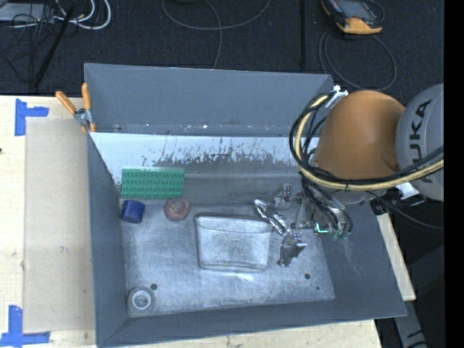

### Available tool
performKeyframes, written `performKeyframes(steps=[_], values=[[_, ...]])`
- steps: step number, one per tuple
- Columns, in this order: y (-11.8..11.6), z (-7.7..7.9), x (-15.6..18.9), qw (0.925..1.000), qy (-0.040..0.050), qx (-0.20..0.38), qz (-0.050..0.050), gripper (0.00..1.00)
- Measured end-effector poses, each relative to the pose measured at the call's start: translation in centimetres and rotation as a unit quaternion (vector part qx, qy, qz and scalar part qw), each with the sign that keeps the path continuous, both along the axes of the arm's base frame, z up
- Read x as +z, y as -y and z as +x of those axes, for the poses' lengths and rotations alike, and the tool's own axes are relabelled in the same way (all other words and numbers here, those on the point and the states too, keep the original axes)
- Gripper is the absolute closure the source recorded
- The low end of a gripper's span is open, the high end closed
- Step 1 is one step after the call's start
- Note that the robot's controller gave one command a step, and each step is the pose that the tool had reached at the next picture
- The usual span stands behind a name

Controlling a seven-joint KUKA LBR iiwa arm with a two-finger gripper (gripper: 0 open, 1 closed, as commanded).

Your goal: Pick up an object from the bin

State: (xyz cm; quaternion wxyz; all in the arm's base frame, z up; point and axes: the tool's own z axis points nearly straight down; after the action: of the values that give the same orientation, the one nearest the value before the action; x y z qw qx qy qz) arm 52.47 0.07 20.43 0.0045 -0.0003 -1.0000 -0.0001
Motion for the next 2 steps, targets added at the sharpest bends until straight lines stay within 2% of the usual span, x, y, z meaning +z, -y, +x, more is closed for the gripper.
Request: performKeyframes(steps=[1,2], values=[[3.8,4.6,-7.1,0.9998,0.0022,0.021,0.0,0.0],[4.4,6.1,-12.8,0.9997,0.0139,0.021,0.001,0.0]])
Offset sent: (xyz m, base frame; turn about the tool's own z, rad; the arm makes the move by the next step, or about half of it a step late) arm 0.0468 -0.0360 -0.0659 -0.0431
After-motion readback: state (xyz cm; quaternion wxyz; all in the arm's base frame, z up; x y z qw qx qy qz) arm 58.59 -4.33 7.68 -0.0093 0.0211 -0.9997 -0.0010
